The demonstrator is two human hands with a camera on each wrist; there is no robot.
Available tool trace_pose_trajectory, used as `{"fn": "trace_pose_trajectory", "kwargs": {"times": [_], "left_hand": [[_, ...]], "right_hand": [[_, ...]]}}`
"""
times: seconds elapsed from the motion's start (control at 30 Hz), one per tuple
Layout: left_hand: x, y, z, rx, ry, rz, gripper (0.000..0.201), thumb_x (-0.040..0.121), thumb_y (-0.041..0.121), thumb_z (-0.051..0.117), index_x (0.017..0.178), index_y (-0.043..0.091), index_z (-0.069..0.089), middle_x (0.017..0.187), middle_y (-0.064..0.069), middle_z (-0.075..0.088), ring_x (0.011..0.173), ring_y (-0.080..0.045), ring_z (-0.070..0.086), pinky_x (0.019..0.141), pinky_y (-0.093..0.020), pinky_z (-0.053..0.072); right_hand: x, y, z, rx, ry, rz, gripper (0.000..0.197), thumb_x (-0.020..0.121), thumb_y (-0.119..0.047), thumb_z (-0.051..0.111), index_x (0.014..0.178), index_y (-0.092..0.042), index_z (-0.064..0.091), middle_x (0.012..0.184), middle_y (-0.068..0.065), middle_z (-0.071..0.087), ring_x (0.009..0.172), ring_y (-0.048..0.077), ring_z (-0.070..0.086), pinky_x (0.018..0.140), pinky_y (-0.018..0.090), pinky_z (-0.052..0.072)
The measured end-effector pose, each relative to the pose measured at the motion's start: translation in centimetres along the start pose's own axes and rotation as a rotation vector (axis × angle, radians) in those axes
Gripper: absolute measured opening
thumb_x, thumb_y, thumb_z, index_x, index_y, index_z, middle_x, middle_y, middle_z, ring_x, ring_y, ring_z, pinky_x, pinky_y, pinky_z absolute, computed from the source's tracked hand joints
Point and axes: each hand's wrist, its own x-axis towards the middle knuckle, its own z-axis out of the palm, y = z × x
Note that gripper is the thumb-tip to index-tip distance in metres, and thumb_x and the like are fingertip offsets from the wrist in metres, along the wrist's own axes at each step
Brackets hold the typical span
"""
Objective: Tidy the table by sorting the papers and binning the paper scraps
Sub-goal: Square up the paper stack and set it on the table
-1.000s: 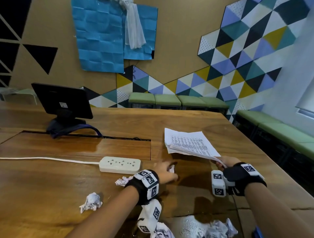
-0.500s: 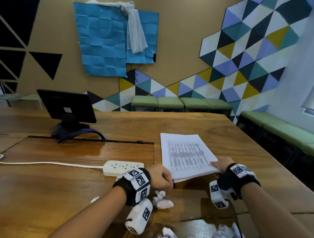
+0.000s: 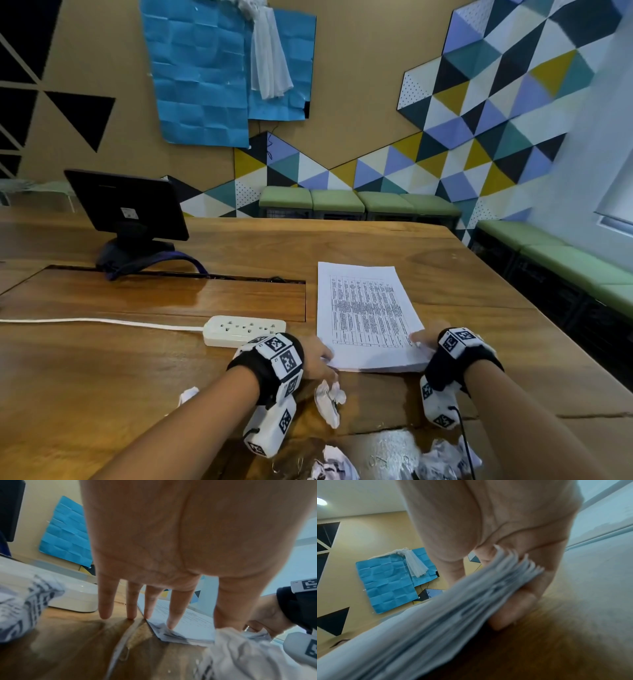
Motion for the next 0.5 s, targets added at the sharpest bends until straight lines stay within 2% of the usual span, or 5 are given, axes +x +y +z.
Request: {"fn": "trace_pose_trajectory", "kwargs": {"times": [0.13,0.27,0.37,0.43,0.5], "left_hand": [[0.0,0.3,0.3,0.002,0.018,-0.019,0.049,0.092,0.047,0.046,0.120,0.008,0.053,0.127,-0.010,0.051,0.116,-0.026,0.049,0.084,-0.031,0.034],[-0.8,0.6,0.2,-0.032,0.109,-0.017,0.056,0.091,0.049,0.046,0.136,0.015,0.046,0.140,-0.011,0.045,0.128,-0.028,0.043,0.106,-0.039,0.038],[-1.9,0.8,0.1,-0.080,0.196,0.012,0.058,0.088,0.053,0.049,0.138,0.024,0.044,0.144,-0.007,0.043,0.131,-0.024,0.041,0.109,-0.039,0.034],[-2.9,1.2,0.2,-0.097,0.196,0.045,0.055,0.089,0.052,0.049,0.137,0.024,0.045,0.142,-0.008,0.046,0.128,-0.024,0.044,0.107,-0.037,0.036],[-4.0,1.7,0.3,-0.144,0.152,0.093,0.054,0.090,0.048,0.051,0.137,0.023,0.044,0.142,-0.008,0.046,0.127,-0.025,0.046,0.106,-0.035,0.038]], "right_hand": [[-1.2,-0.6,-0.3,-0.019,0.032,0.008,0.040,0.096,-0.020,0.047,0.129,0.000,0.053,0.129,0.013,0.059,0.121,0.023,0.056,0.077,0.026,0.039],[-0.9,-0.4,-0.5,0.076,0.062,-0.080,0.031,0.088,-0.033,0.058,0.100,-0.005,0.059,0.100,0.011,0.061,0.079,0.022,0.054,0.073,0.028,0.040],[-2.0,0.0,-1.2,0.011,0.098,-0.180,0.026,0.090,-0.035,0.054,0.082,-0.010,0.056,0.093,0.010,0.060,0.069,0.019,0.050,0.064,0.028,0.039],[-4.1,-0.1,-1.8,-0.007,0.088,-0.233,0.025,0.094,-0.032,0.050,0.087,-0.010,0.059,0.099,0.011,0.059,0.082,0.023,0.057,0.065,0.028,0.041],[-6.3,-0.1,-2.3,-0.042,0.072,-0.262,0.039,0.096,-0.031,0.048,0.118,0.000,0.058,0.125,0.016,0.057,0.114,0.032,0.055,0.088,0.034,0.045]]}}
